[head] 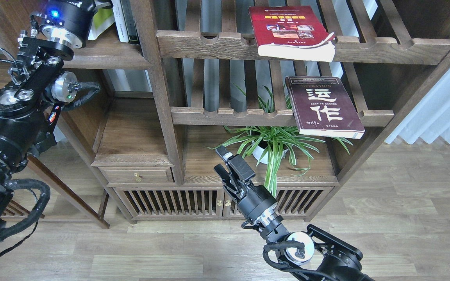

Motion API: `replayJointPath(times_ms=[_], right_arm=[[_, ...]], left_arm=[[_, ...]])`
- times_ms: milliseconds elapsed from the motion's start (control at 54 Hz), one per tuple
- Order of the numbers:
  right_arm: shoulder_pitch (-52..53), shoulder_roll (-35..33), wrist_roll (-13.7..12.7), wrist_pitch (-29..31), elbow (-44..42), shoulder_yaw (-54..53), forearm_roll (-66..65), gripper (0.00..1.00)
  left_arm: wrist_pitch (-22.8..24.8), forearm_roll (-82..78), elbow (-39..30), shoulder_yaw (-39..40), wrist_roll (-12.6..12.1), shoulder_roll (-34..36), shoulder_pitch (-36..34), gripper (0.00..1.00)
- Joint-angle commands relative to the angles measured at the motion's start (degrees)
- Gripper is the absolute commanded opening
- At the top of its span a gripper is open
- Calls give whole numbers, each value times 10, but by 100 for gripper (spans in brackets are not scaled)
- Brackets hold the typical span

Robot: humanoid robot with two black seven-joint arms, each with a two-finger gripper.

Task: Organize books on shelf

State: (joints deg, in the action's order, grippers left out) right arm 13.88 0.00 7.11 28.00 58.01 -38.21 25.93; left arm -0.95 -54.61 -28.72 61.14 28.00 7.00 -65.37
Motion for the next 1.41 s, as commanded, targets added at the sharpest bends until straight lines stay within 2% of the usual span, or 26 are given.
replayJointPath(times_ms=[0, 370, 741, 796, 981, 1074, 1388], right_arm=[[0, 0, 0, 0, 0, 2, 0, 93], [0, 0, 0, 0, -1, 1, -1, 93], [3, 0, 1, 0, -2, -3, -2, 95], [3, 0, 1, 0, -3, -6, -1, 96], [3, 0, 1, 0, -3, -15, -1, 98], [3, 0, 1, 0, -2, -31, -1, 98], [0, 0, 2, 0, 10, -84, -1, 99]], left_arm=[[-3, 0, -7, 3, 0, 2, 0, 34], [-3, 21, -34, 13, 0, 3, -5, 37], [-4, 29, -113, 69, 0, -1, -13, 39], [-5, 45, -121, 71, 0, 0, -14, 48], [-5, 59, -150, 95, 0, 2, -13, 57], [-5, 90, -172, 112, 0, 4, -6, 73], [-4, 209, -267, 113, 0, 3, 31, 99]])
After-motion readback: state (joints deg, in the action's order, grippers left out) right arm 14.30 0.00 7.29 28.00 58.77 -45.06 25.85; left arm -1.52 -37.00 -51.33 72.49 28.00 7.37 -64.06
